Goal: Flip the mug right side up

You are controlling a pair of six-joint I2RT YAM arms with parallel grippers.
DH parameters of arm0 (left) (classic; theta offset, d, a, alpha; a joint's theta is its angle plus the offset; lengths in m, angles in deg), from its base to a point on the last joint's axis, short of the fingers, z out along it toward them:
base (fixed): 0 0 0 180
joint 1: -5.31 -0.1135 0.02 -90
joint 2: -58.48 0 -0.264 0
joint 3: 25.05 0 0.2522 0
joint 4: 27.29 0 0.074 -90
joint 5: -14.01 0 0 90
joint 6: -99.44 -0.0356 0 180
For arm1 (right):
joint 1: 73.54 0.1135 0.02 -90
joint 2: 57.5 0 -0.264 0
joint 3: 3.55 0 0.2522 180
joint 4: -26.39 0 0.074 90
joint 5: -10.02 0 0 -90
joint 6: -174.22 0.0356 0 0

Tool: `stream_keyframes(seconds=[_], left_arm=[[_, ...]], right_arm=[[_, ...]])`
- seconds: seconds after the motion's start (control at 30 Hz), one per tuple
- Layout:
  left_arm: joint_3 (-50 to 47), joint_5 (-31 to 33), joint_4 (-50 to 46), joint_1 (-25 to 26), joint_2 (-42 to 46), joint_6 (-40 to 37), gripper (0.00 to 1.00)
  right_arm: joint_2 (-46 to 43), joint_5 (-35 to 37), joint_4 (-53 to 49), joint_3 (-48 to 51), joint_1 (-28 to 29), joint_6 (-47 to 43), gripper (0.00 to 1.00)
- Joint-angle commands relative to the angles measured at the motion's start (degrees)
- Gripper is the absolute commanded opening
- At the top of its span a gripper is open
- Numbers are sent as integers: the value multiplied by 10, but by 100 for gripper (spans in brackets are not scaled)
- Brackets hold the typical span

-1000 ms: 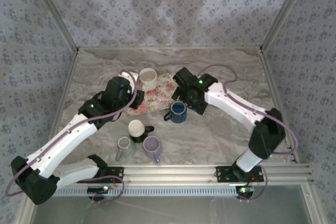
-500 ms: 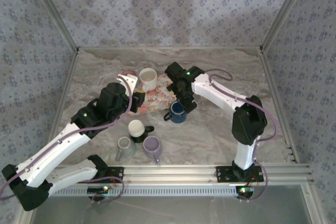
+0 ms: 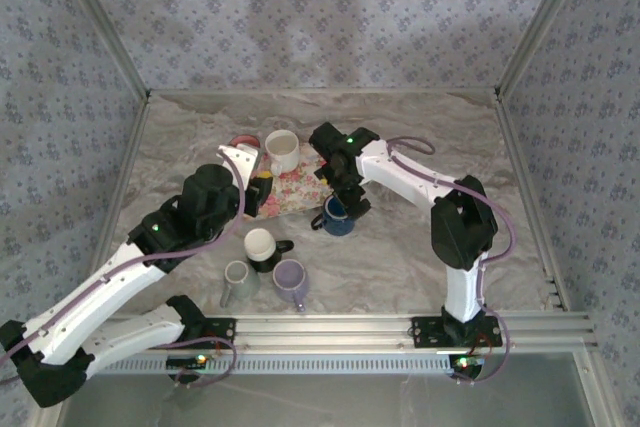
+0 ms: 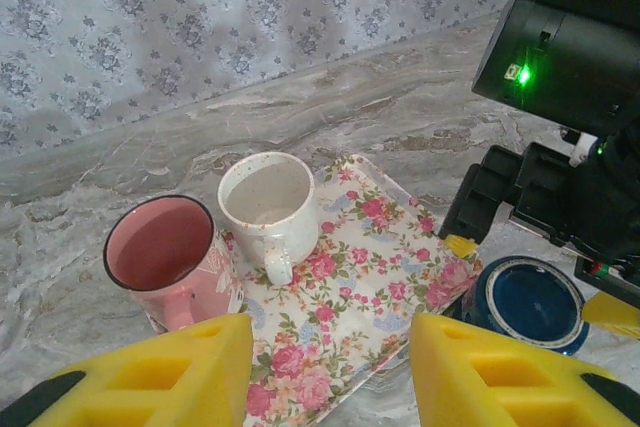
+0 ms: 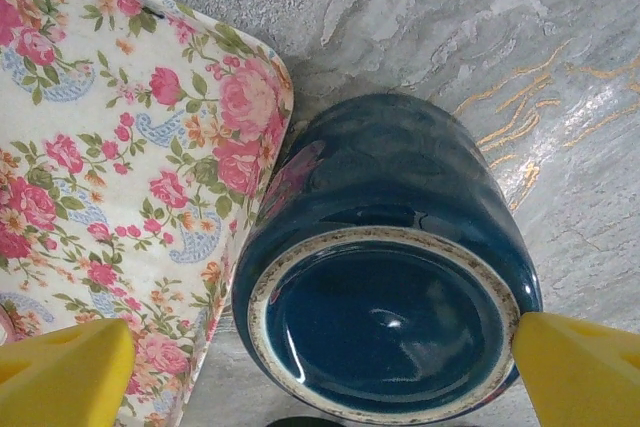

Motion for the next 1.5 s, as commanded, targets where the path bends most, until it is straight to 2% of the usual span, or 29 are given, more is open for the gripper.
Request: stream_keyframes(seconds=[0.0, 0.3, 0.5, 1.17, 1.33, 1.47], left_arm=[[-4, 16, 15, 5, 7, -11, 45], [-5, 15, 17, 5, 3, -12, 45], [-6, 13, 17, 5, 2, -14, 45], [-12, 19, 18, 13, -4, -30, 45], [-13, 17, 19, 13, -5, -31, 45], [-13, 17, 19, 14, -6, -33, 45]], right_arm=[[7, -6, -28, 8, -3, 14, 100], [-28, 12, -65, -15, -2, 4, 100], [-48, 6, -40, 36, 7, 4, 100], [30, -29, 41, 60, 6, -18, 99], [34, -27, 53, 70, 5, -21, 94], [32, -14, 54, 81, 5, -22, 84]])
